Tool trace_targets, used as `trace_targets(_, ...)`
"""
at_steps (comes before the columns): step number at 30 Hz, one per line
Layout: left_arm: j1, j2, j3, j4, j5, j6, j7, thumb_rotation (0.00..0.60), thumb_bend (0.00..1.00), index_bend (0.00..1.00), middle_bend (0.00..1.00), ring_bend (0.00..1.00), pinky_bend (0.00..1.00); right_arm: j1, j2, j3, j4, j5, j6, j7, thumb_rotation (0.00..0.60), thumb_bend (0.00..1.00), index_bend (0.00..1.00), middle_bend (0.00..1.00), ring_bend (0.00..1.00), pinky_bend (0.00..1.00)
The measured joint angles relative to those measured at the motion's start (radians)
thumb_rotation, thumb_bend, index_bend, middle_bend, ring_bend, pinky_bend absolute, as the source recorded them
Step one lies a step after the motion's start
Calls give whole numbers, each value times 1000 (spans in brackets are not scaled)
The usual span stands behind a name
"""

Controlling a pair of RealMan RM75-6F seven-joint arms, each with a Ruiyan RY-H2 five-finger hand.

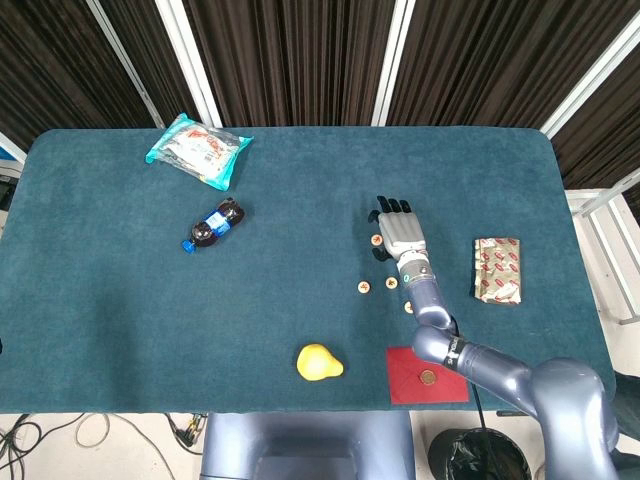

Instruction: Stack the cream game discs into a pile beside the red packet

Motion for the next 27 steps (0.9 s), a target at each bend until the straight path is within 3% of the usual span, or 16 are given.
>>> trace_targets(14, -1, -2, 0, 2, -2, 2, 6, 600, 631, 51, 0, 0, 0, 3, -69, -8, 155, -15, -81, 41, 600, 382, 401, 0, 0, 0)
trace_targets(27, -2, -2, -2, 5, -5, 2, 5, 600, 631, 51, 0, 0, 0, 17, -125, 22, 248, -55, -107, 93, 600, 382, 442, 0, 0, 0)
